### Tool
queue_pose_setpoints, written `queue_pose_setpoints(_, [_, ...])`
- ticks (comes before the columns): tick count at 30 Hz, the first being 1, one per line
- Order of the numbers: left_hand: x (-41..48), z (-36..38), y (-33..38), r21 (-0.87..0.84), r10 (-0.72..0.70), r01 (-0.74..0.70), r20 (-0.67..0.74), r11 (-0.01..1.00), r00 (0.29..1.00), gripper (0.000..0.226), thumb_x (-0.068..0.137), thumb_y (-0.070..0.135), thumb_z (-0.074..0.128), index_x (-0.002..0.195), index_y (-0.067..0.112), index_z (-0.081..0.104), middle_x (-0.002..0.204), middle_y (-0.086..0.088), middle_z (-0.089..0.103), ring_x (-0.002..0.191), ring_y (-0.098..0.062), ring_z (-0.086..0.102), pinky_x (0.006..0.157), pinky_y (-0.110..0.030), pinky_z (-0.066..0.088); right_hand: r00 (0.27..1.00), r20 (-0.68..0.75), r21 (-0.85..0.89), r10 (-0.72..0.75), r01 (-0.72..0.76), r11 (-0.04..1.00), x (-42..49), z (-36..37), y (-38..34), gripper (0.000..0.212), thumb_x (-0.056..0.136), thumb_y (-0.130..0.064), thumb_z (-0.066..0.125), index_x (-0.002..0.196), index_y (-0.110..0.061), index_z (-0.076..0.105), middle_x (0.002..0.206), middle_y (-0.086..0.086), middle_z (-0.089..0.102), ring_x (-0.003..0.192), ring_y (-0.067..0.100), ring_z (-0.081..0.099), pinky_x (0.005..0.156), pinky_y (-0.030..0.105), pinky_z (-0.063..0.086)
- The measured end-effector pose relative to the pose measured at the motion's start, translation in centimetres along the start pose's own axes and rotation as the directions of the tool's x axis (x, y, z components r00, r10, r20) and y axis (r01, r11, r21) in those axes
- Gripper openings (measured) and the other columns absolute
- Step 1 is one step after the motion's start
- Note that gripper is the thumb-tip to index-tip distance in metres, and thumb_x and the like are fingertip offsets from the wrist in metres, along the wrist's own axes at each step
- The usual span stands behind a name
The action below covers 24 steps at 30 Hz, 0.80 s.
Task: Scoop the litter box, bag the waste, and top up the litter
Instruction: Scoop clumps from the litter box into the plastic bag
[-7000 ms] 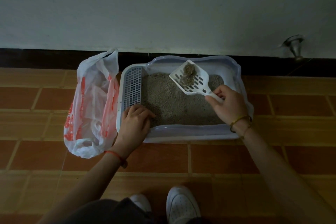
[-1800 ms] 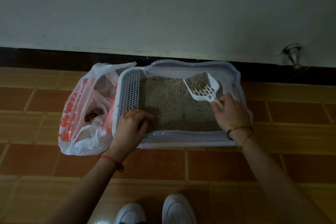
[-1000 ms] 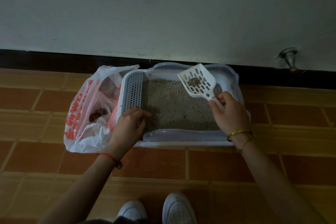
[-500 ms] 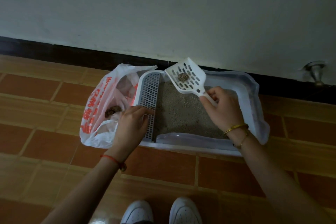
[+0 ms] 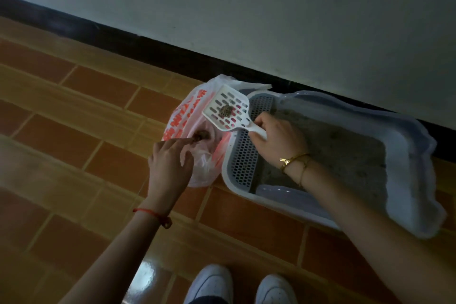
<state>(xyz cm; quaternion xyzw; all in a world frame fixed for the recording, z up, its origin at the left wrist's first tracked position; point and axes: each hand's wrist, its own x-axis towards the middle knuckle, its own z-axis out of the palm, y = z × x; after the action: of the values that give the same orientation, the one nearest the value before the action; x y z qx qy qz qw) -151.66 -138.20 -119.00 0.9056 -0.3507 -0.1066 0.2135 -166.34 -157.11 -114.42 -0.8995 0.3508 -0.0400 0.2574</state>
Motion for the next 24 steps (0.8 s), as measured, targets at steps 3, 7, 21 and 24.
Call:
queue_pose_setpoints(3, [-0.7, 0.1, -0.5, -0.004, -0.024, 0.024, 0.049, 1.000, 0.999, 0.035, 0.092, 0.020, 0.054, 0.126, 0.022, 0.062, 0.130, -0.002, 0.060, 0.122, -0.028, 0.044, 0.093, -0.048, 0.042, 0.997, -0.028, -0.183, -0.071, 0.065, 0.981, 0.7, 0.7, -0.8, 0.022, 0.093, -0.030, 0.051, 0.111, -0.019, 0.049, 0.104, 0.000, 0.058, 0.073, 0.015, 0.055, 0.051, 0.021, 0.032])
queue_pose_setpoints(7, [-1.2, 0.0, -0.4, -0.027, -0.047, 0.049, 0.074, 0.998, 0.996, 0.032, 0.093, 0.018, 0.054, 0.124, 0.019, 0.062, 0.128, -0.004, 0.061, 0.122, -0.029, 0.045, 0.096, -0.051, 0.043, 0.978, -0.027, -0.357, -0.208, 0.185, 0.916, 0.9, 1.1, -1.4, 0.027, 0.092, -0.023, 0.051, 0.118, -0.018, 0.046, 0.107, 0.005, 0.054, 0.075, 0.021, 0.062, 0.053, 0.026, 0.039])
queue_pose_setpoints(21, [-0.6, 0.3, 1.1, -0.075, 0.088, -0.088, 0.000, 0.993, 0.996, 0.027, 0.089, 0.018, 0.051, 0.111, 0.021, 0.066, 0.119, -0.001, 0.065, 0.116, -0.028, 0.053, 0.093, -0.055, 0.046, 0.978, -0.206, -0.056, -0.028, 0.017, 0.998, -1.3, -0.9, 0.6, 0.015, 0.090, -0.024, 0.056, 0.103, -0.019, 0.053, 0.095, 0.000, 0.061, 0.070, 0.015, 0.057, 0.050, 0.020, 0.038])
queue_pose_setpoints(24, [-0.2, 0.7, 2.4, -0.107, 0.181, -0.183, -0.034, 0.977, 0.983, 0.032, 0.084, 0.014, 0.051, 0.109, 0.020, 0.069, 0.117, -0.002, 0.068, 0.111, -0.028, 0.057, 0.092, -0.049, 0.046, 0.968, -0.142, 0.319, 0.205, -0.152, 0.936, -2.5, -2.3, 2.0, 0.014, 0.089, -0.027, 0.061, 0.100, -0.017, 0.059, 0.078, -0.001, 0.065, 0.061, 0.015, 0.061, 0.051, 0.030, 0.052])
